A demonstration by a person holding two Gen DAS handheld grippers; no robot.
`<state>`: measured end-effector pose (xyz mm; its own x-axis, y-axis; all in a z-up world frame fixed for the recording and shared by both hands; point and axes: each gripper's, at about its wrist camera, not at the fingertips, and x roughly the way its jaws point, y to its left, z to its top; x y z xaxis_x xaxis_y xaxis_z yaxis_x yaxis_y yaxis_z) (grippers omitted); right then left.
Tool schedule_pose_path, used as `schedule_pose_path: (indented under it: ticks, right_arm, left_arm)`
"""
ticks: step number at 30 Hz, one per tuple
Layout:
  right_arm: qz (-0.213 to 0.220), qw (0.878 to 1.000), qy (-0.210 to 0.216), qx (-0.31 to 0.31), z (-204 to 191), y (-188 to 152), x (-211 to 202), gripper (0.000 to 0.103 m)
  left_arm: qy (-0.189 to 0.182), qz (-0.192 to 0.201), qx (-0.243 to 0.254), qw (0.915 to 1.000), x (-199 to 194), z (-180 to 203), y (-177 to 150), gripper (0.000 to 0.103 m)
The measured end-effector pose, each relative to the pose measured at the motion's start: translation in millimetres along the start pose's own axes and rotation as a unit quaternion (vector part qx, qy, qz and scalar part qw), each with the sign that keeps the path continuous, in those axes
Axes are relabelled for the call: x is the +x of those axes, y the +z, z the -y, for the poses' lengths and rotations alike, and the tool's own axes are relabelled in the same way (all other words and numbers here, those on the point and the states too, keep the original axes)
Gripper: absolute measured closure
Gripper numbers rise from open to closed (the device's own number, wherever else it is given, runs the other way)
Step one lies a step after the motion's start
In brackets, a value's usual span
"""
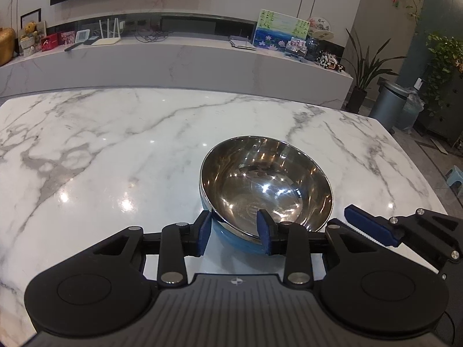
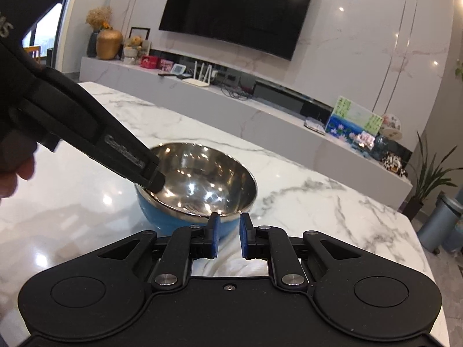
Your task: Clean bowl
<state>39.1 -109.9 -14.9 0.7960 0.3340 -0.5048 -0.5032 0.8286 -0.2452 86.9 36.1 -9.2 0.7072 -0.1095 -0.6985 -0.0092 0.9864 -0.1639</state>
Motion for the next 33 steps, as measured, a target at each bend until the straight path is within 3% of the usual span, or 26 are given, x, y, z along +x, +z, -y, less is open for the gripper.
schedule_pose_path:
  ticks: [5, 11, 14, 16, 17, 25, 33]
  right_arm:
    - [-0.023, 1.0, 0.008, -0.011, -12.5, -8.4, 3.2, 0.091]
    - [-0.058, 0.998, -0.016, 0.004, -10.0, -18.4, 8.4, 0.09]
    - [-0.066, 0.997, -0.022, 0.033, -3.6, -22.1, 7.9, 0.084]
    - [-0.063, 0.997, -0.025, 0.048, -2.0, -22.9, 7.2, 0.058]
    - [-0.061, 0.996, -0.027, 0.055, -1.4, -23.1, 6.9, 0.054]
    - [-0.085, 0.99, -0.001, 0.117, 1.6, -21.9, 20.3, 0.053]
    - [-0.108, 0.975, 0.008, 0.192, 9.6, -26.4, 20.8, 0.052]
  left_arm:
    - [-0.003, -0.001, 0.002, 1.0, -0.9, 1.1, -1.2, 0.071]
    - [-0.007, -0.002, 0.001, 1.0, -2.0, 0.5, -2.1, 0.071]
    - [-0.013, -0.005, 0.0, 0.9999, -2.4, 0.8, -2.1, 0.071]
    - [-0.015, -0.006, 0.001, 0.9999, -2.7, 1.1, -2.4, 0.071]
    - [-0.016, -0.006, 0.001, 0.9998, -2.9, 1.2, -2.5, 0.071]
    - [-0.019, -0.01, 0.0, 0.9998, -3.7, 1.2, -4.0, 0.071]
    - [-0.02, -0.009, -0.003, 0.9998, -4.0, 2.3, -4.1, 0.071]
